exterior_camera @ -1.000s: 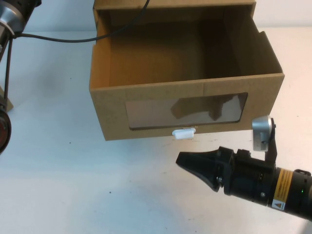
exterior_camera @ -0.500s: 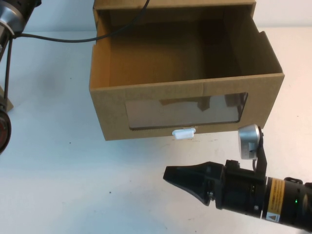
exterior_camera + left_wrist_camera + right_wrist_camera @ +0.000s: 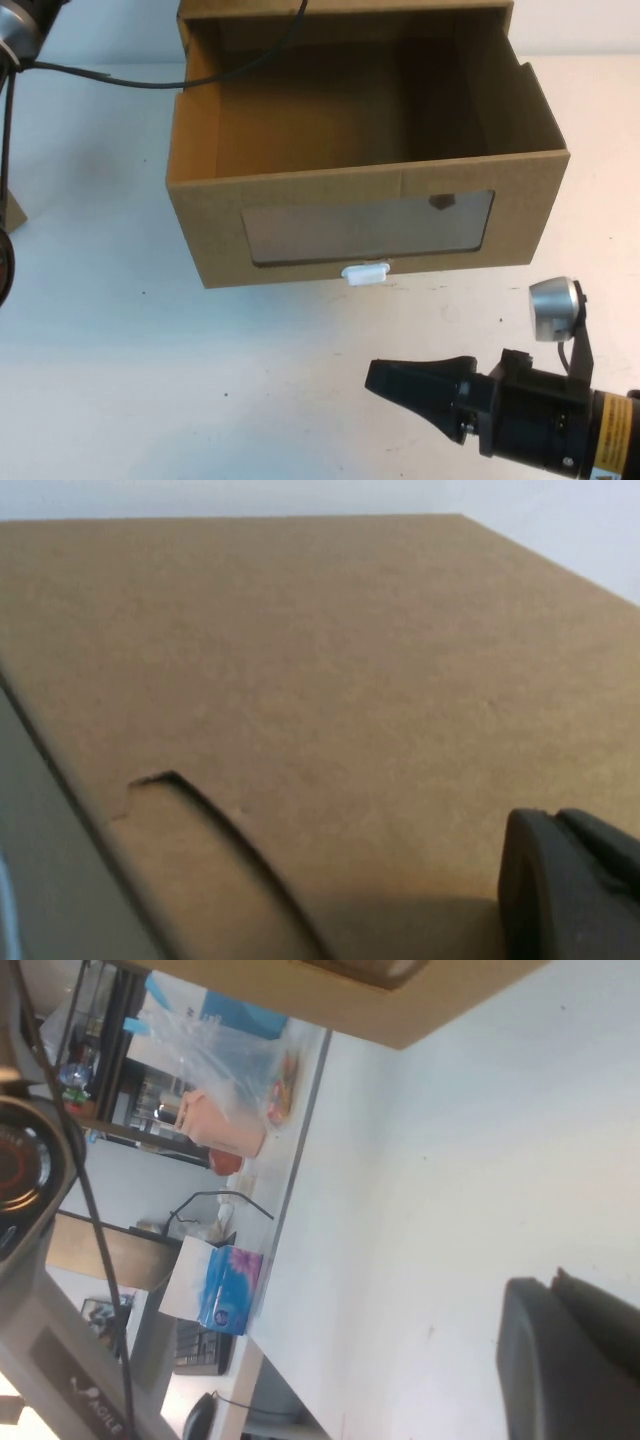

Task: Open the shoe box
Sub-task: 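Pull the top drawer of the cardboard box fully open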

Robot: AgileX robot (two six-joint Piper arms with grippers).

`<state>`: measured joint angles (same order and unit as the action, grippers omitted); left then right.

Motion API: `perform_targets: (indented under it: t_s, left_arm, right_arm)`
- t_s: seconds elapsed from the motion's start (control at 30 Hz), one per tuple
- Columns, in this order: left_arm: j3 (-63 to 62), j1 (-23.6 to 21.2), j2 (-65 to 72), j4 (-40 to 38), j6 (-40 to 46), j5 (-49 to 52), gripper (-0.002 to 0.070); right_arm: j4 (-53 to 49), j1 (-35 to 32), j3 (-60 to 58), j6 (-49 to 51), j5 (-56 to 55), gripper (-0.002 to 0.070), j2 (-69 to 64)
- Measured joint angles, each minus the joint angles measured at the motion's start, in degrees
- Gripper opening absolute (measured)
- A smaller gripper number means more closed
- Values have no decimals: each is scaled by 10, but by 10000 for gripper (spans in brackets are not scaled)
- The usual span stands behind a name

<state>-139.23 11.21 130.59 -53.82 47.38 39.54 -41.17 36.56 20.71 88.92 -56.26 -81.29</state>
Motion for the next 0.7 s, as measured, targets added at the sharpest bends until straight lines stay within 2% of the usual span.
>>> perform_targets:
  t_s: [0.17, 0.5, 0.6, 0.7]
  left_arm:
    - [-15, -6, -25, 34, 10, 4, -8]
    - [-27, -6, -152, 32, 47, -18, -7]
    - [-27, -9, -190, 71, 39, -4, -7]
    - [-27, -12, -236, 162, -17, 26, -7]
  right_arm:
    - [-2, 0, 0, -22, 1, -18, 17]
    - [-4, 0, -1, -57, 7, -18, 45]
    - [-4, 0, -1, -64, 31, -18, 74]
    - [-9, 0, -1, -73, 102, -18, 125]
